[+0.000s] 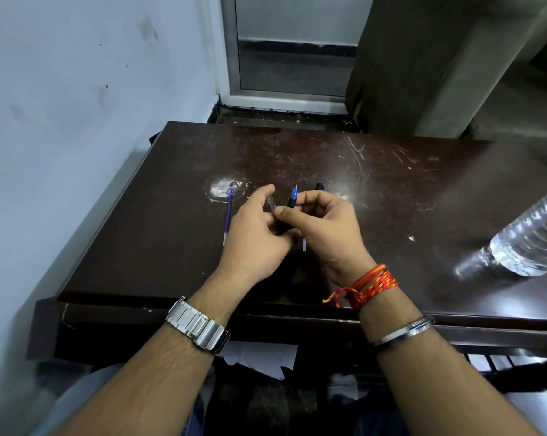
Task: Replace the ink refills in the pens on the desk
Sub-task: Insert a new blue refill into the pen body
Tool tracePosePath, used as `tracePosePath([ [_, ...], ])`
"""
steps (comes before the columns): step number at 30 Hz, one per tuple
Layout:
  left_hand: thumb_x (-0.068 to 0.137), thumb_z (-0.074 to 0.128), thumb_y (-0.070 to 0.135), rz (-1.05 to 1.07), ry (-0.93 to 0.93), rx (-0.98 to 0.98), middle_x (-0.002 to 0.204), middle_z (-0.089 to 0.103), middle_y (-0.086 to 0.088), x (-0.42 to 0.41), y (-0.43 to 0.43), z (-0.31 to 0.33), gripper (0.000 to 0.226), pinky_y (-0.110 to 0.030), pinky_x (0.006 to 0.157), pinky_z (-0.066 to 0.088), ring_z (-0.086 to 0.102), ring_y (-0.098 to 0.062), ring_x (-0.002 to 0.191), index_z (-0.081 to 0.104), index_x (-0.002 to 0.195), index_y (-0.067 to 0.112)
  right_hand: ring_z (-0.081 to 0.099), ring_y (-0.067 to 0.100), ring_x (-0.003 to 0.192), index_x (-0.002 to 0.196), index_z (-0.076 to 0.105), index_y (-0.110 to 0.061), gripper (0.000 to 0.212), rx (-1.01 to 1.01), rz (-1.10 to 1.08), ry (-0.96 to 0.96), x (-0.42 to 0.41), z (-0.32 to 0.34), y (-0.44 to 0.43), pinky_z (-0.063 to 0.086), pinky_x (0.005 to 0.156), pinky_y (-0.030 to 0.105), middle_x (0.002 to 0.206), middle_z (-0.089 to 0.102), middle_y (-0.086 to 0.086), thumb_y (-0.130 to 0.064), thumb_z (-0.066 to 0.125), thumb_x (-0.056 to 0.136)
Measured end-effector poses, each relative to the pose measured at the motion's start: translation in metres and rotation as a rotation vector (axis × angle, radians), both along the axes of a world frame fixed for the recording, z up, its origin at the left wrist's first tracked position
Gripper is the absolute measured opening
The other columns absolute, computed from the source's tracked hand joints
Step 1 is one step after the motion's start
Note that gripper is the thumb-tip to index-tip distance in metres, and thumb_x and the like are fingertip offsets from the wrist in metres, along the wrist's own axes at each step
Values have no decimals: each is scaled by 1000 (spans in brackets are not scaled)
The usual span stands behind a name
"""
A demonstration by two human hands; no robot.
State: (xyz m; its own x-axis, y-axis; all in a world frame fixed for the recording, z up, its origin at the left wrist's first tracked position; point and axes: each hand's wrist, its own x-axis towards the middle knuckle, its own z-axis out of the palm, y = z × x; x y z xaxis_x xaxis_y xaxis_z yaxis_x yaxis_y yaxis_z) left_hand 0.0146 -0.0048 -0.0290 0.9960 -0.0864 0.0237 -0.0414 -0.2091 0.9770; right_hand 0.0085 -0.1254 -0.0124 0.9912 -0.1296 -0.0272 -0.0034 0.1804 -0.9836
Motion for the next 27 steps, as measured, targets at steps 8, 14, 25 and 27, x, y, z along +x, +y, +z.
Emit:
tracePosePath([
  [8,75,83,12,1,6,-3,94,81,4,-1,0,1,89,-42,98,56,75,-8,94,36,150,22,63,17,68,82,66,-15,30,-10,-37,17,1,0,0,51,60,27,72,64,2,-18,88,63],
  [14,76,84,12,5,4,20,91,80,7,-2,0,4,89,-41,97,56,75,-6,91,36,151,22,65,13,64,80,67,-15,24,-1,-36,5,1,1,0,51,57,22,68,68,-2,-14,87,67],
  [25,76,84,10,12,-6,48,84,80,10,-3,0,4,89,-40,92,58,76,-6,84,38,150,21,69,15,62,82,73,-10,17,8,17,22,0,2,0,53,55,26,68,72,4,-8,80,67],
  [27,76,82,10,10,3,31,88,81,9,-2,1,3,89,-42,95,57,76,-6,88,36,151,21,69,23,70,81,71,-11,20,-20,-22,7,-1,1,-1,57,65,33,73,72,9,-5,84,67],
])
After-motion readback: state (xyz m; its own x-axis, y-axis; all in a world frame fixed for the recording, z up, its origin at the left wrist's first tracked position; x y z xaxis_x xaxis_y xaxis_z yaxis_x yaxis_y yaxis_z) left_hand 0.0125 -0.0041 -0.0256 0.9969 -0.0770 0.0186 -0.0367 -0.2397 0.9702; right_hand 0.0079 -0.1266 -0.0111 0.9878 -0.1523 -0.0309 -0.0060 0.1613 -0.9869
